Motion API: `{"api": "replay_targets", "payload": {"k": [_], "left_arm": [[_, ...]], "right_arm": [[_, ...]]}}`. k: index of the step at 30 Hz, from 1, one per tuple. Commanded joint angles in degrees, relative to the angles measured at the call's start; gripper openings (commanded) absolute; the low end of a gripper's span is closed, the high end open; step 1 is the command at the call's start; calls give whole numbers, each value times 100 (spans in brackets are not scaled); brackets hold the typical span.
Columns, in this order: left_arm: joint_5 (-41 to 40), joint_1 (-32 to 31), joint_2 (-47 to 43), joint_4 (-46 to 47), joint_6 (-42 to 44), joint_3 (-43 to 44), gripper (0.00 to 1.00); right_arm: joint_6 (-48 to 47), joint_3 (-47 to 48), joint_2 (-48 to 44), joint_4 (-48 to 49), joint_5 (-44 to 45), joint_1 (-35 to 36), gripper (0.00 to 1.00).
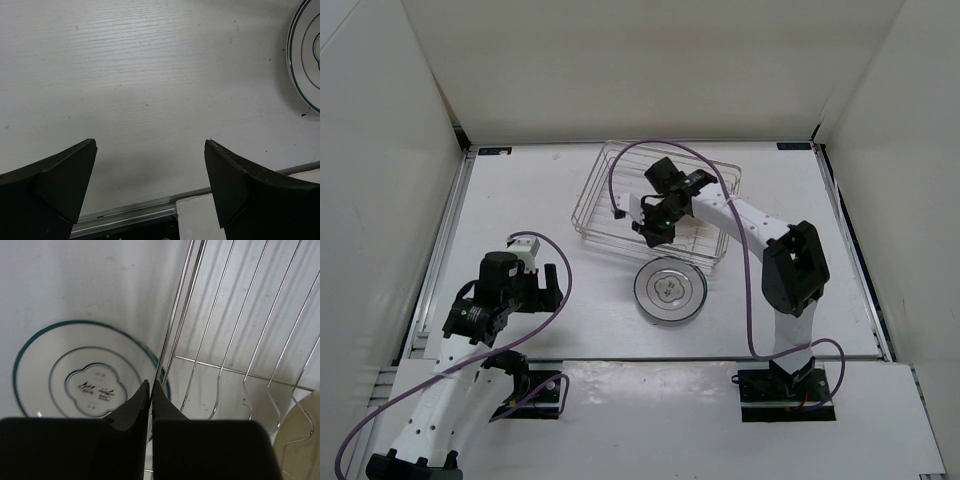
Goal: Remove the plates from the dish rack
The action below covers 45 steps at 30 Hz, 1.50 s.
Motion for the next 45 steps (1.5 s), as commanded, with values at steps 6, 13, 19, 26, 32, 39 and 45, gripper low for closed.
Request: {"api": "replay_targets", "payload": {"k": [6, 13, 19, 26, 32, 39, 45], "left_arm": [[25, -8, -5, 19, -2, 62, 100], [8, -17, -31, 28, 7, 62, 100], [25, -17, 4, 19, 6, 53, 100], [43, -17, -5, 19, -2, 53, 100], [95, -8, 4, 19, 6, 62, 100], [87, -8, -49, 19, -2, 53, 100], [87, -8, -40, 10, -2, 53, 100]], "right_arm": [[-896, -813, -483, -513, -121, 101, 6], [-79, -937, -1035, 542, 275, 40, 32], [984, -717, -1676, 1491, 696, -196, 61], [1004, 204, -1073, 868, 1725, -540, 65], [1012, 249, -651, 1009, 1875, -777, 65], [1030, 320, -193, 1052, 1568, -1015, 60], [1153, 364, 18, 1149, 1374, -1147, 50]]}}
